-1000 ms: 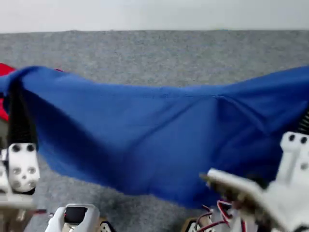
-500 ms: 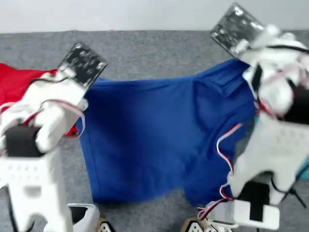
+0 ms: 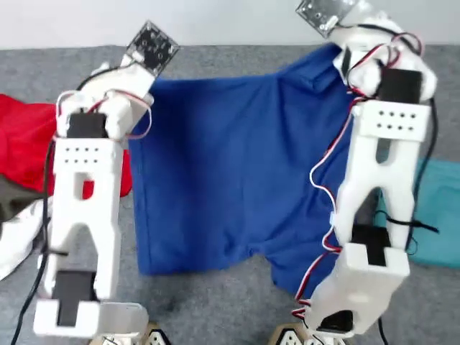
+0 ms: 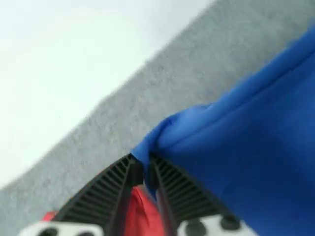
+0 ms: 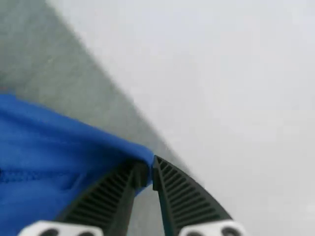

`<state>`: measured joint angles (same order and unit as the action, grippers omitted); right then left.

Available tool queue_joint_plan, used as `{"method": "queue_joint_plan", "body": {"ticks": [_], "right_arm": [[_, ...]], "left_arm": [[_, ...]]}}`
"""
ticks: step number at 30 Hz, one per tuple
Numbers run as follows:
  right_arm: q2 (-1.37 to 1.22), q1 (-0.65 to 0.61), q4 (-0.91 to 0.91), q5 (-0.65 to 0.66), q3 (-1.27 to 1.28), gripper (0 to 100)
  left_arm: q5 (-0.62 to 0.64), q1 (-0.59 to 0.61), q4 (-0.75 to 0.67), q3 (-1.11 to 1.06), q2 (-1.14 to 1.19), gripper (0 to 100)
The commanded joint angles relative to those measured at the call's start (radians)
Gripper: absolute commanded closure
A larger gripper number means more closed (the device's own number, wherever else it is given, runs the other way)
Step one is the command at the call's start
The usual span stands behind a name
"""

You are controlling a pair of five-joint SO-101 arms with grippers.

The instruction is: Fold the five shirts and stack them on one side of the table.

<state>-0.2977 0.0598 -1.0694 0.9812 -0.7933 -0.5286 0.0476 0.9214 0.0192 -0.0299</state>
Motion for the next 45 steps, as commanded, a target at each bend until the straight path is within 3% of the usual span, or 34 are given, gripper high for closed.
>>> {"method": "queue_joint_plan", "body": {"ticks": [1,9,14,21,30,33,39,45], "right_arm": [[-0.019,-0.010,0.171,-0.005,-0.009,98.8],[-0.102,-0.012,0.317,-0.005,-0.009,98.8],[-0.111,-0.010,0.259,-0.006,-0.006,98.8],[-0.065,-0.010,-0.122,-0.002,-0.008,98.8],[-0.013,-0.005,-0.624,-0.008,-0.008,98.3],[-0.008,-0.007,-0.733,-0.040,0.011,98.3],[0.084,0.013,-0.728,-0.095,0.252,98.4],[0.257,0.013,-0.727,-0.100,0.551,98.3]], "left_arm": [[-0.008,0.003,-0.081,0.189,0.086,99],[-0.009,0.002,-0.081,0.568,0.361,99],[-0.009,-0.006,0.054,0.693,0.459,99],[-0.011,-0.012,0.399,0.750,0.480,99],[-0.133,-0.031,0.838,0.733,0.497,99],[-0.135,-0.029,0.835,0.657,0.497,99],[-0.155,-0.038,0.833,0.414,0.474,99],[-0.161,-0.008,0.832,0.355,0.479,98]]}}
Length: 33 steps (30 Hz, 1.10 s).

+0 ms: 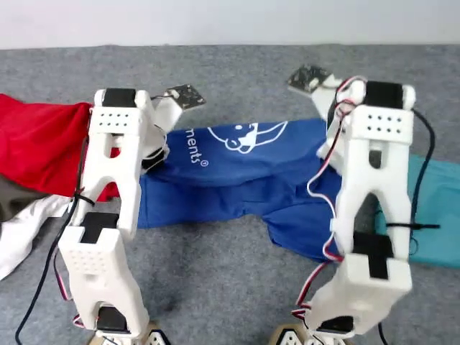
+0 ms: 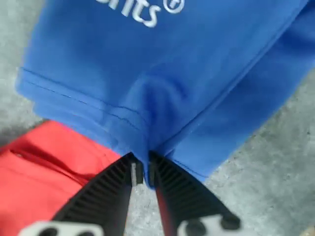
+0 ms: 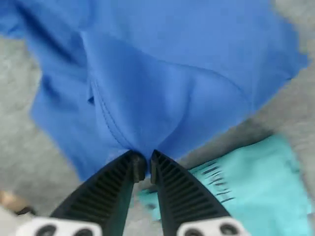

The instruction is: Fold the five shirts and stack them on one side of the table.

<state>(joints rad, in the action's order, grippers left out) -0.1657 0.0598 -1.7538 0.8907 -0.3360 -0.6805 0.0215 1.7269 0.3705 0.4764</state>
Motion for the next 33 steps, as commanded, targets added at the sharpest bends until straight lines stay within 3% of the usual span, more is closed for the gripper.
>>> {"method": "queue_joint_plan", "body": {"ticks": [1,9,29,33], "right_arm": [[0.153,0.012,-0.042,-0.009,0.141,98.3],[0.278,0.008,-0.008,-0.011,0.422,98.3],[0.278,0.042,0.082,-0.005,0.559,98.2],[0.282,0.042,0.071,-0.005,0.552,89.0]], "left_arm": [[-0.009,0.021,0.026,0.005,-0.028,98],[-0.009,0.034,0.029,0.004,-0.034,98],[-0.101,0.061,0.029,-0.237,-0.037,98],[-0.106,0.080,0.029,-0.251,-0.046,89]]}}
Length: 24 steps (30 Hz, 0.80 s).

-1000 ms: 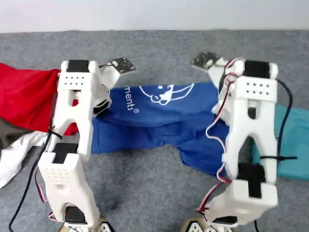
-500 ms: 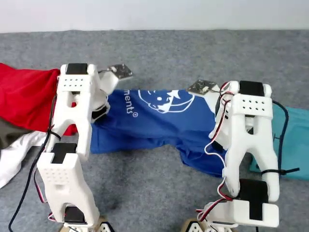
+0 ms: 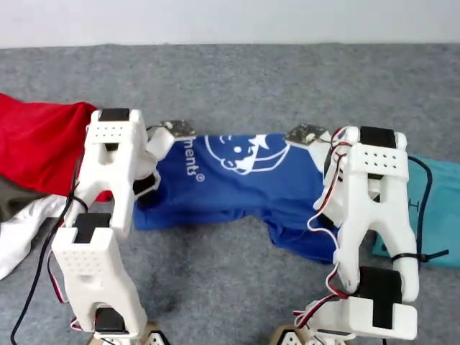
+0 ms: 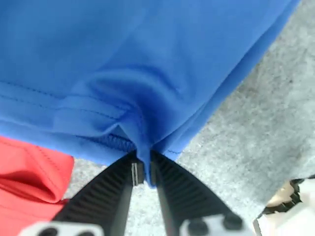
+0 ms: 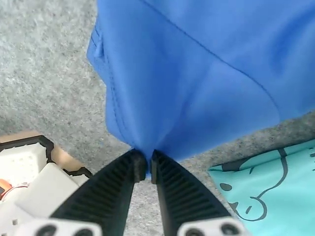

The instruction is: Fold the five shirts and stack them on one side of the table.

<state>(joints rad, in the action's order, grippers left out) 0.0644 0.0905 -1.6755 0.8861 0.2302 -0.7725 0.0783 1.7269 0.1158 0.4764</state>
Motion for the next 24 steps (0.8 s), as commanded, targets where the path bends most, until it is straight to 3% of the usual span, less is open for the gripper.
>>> {"method": "queue_joint_plan", "body": {"ticks": [1,5,13,16,18,22,24], "right_arm": [[0.056,0.012,-0.007,-0.003,-0.015,84.6],[0.070,0.010,-0.021,-0.002,-0.015,73.5],[0.073,0.008,0.002,-0.008,-0.157,73.5],[0.025,-0.002,0.081,-0.091,-0.199,73.7],[-0.022,-0.027,0.125,-0.163,-0.219,77.0],[-0.145,-0.096,0.213,-0.241,-0.236,97.0],[-0.211,-0.124,0.259,-0.276,-0.236,97.8]], "left_arm": [[-0.014,0.031,0.029,0.004,-0.063,87],[-0.012,0.054,0.029,-0.001,-0.181,83],[-0.011,0.054,0.023,0.001,-0.402,81],[0.104,0.044,-0.041,0.013,-0.407,82],[0.186,0.037,-0.094,0.007,-0.388,85],[0.235,-0.020,-0.109,0.005,-0.310,98],[0.253,-0.051,-0.109,0.005,-0.249,98]]}}
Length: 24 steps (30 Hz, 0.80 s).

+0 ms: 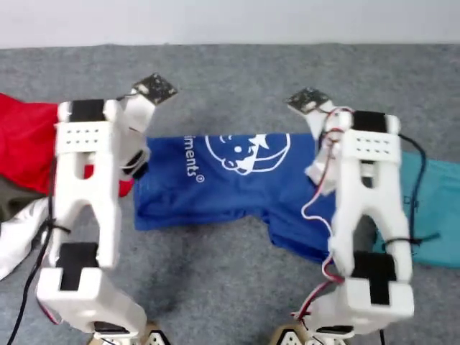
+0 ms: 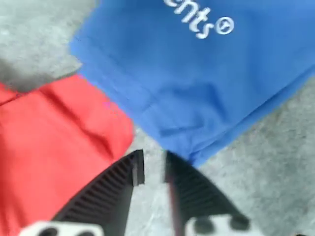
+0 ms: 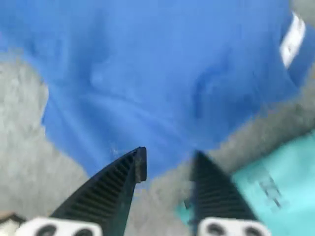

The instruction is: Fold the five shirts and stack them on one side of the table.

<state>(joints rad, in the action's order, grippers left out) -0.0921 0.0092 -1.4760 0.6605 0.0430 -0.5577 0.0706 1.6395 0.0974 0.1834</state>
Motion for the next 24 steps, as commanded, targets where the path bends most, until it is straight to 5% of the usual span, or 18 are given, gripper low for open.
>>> {"method": "queue_joint_plan", "body": {"ticks": [1,10,16,24], "right_arm": [[-0.087,-0.048,0.076,-0.064,-0.049,96.3],[-0.351,0.025,0.079,-0.074,-0.060,98.9],[-0.381,0.125,0.042,-0.008,-0.063,98.9],[-0.338,0.139,-0.042,-0.008,-0.141,98.9]], "left_arm": [[0.055,-0.052,-0.023,0.024,0.078,98],[-0.003,0.018,0.071,0.027,0.388,99],[-0.074,0.172,0.091,0.031,0.396,99],[-0.068,0.132,0.112,0.036,0.285,99]]}}
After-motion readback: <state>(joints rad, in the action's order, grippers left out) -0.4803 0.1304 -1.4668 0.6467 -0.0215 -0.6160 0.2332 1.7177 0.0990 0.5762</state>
